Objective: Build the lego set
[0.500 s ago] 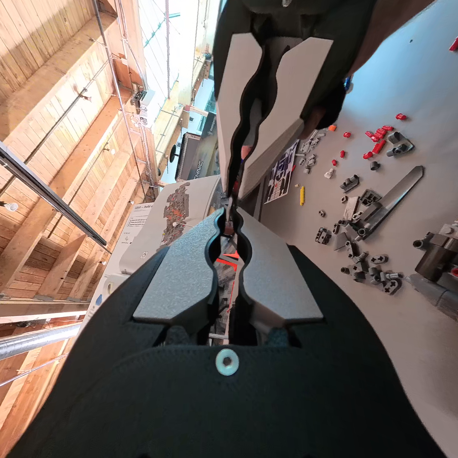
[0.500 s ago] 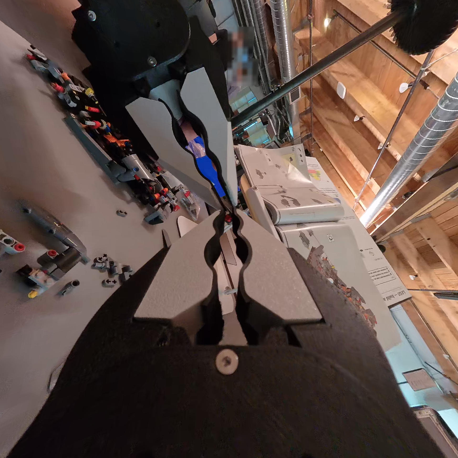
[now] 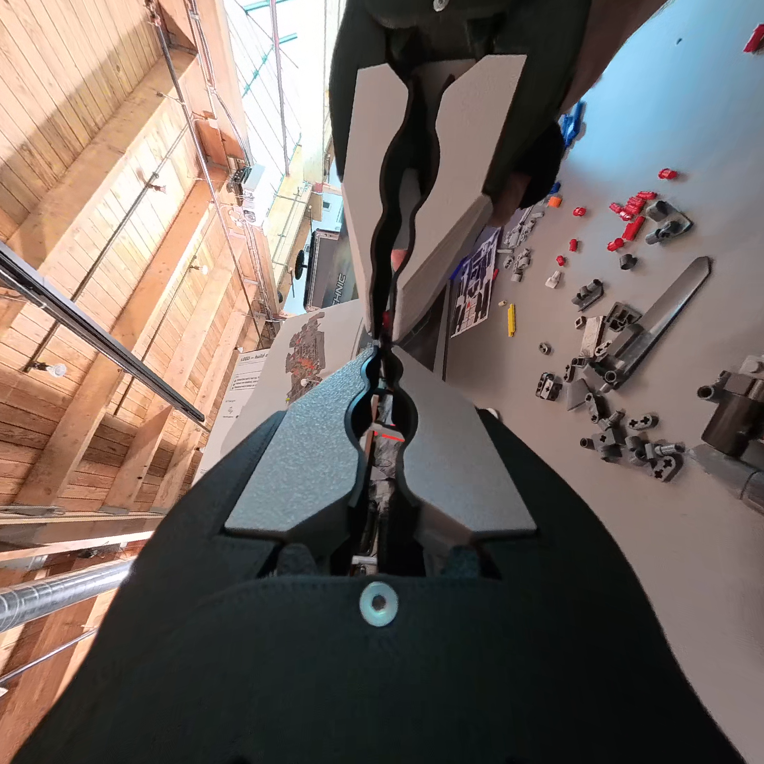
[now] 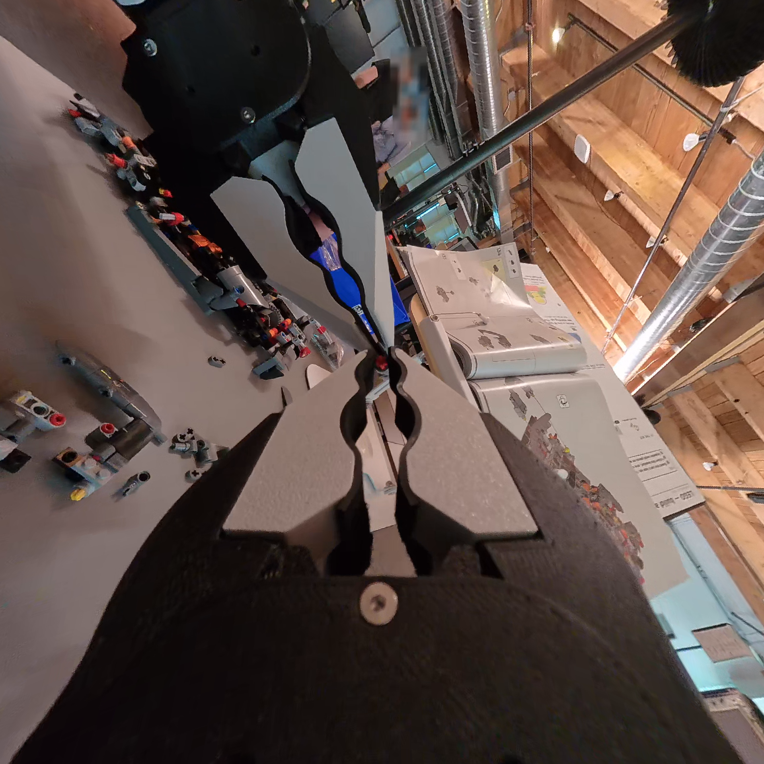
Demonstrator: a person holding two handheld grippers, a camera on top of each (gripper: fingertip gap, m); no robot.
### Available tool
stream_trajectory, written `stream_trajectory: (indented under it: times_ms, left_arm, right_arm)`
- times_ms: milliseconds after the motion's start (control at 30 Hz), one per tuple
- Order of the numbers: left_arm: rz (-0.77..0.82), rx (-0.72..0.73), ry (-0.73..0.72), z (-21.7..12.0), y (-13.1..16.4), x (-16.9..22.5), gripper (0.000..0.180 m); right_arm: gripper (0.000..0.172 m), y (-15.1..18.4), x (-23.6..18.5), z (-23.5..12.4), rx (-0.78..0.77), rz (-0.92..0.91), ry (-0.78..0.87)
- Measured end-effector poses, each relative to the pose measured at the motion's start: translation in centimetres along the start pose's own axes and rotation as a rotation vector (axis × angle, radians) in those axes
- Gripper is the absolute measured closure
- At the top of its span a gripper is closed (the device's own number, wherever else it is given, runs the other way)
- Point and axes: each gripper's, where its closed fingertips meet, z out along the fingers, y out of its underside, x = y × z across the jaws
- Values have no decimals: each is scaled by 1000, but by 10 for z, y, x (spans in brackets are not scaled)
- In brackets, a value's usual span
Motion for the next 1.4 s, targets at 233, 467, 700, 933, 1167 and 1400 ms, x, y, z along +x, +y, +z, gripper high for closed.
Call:
stream_trajectory:
  times_ms: [233, 467, 700, 933, 1167, 1400]
  left_arm:
    - [56, 6, -57, -8, 2, -12, 180]
    - [196, 136, -72, -20, -25, -8, 180]
    - [248, 183, -83, -23, -38, -2, 180]
    - [297, 189, -99, -24, -41, -1, 180]
    - [307, 192, -100, -25, -44, -1, 180]
    - [226, 169, -100, -27, -39, -7, 172]
  right_arm:
    - [151, -13, 5, -5, 65, 133, -43]
    - [130, -18, 4, -14, 211, 637, -362]
    - [130, -24, -12, -16, 236, 781, -541]
    - [140, -28, -21, -20, 237, 836, -633]
    - [140, -30, -21, -21, 254, 831, -640]
    - [140, -26, -17, -19, 237, 825, -601]
